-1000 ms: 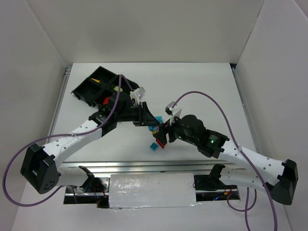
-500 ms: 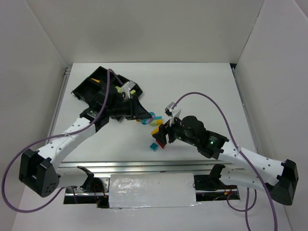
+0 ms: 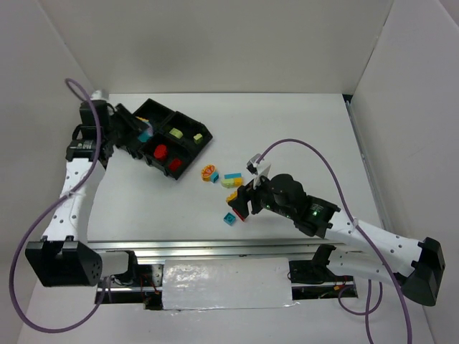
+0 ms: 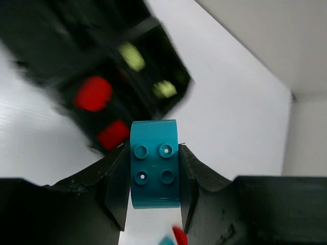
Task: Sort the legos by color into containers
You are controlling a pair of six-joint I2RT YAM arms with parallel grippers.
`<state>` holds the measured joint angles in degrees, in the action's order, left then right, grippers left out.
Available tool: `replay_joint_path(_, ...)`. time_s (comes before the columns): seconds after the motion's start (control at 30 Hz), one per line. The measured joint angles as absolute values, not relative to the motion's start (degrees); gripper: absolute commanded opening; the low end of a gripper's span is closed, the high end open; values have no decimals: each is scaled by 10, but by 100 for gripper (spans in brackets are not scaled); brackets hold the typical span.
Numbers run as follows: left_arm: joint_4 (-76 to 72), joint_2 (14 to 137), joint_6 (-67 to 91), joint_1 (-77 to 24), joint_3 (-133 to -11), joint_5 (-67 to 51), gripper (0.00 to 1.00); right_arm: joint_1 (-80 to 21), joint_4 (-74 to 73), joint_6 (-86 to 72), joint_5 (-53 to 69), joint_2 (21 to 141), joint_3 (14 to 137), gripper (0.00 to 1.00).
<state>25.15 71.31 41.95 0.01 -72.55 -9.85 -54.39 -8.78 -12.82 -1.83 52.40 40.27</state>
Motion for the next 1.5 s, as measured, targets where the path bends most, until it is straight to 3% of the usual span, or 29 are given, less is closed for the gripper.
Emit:
replay_joint_path(0.17,271,809,472,107,-770,39,5,-544,-84,-152,-30,523,401,0)
replay_joint_path(0.27,249,893,496,126,-789,90,6,-544,-84,-161,-25,518,399,0)
replay_joint_path(0.43,224,1038,491,134,-867,112,16,-544,-81,-171,-16,495,383,0)
replay_joint_path(0.53,201,1074,472,141,-880,103,28,-544,-81,-175,-6,487,372,0)
replay_joint_path(0.63,181,1079,459,154,-880,86,48,-544,-82,-179,5,484,363,0)
replay_joint_path(0.67,172,1079,453,159,-880,79,62,-544,-83,-180,8,484,361,0)
replay_joint_path(0.73,154,1079,444,166,-881,64,74,-544,-85,-181,11,484,360,0)
replay_joint_path(0.83,140,1079,437,173,-882,45,82,-544,-85,-182,14,488,360,0)
replay_joint_path(1.0,130,1079,437,172,-885,22,87,-544,-82,-185,21,521,361,0)
replay_joint_path(1.03,128,1079,437,171,-885,20,99,-544,-81,-186,21,529,362,0)
replay_joint_path(1.3,194,1037,435,166,-912,0,99,-544,-86,-222,-20,662,458,0)
replay_joint_path(1.5,248,862,416,155,-917,-50,100,-543,-91,-268,-74,778,581,0)
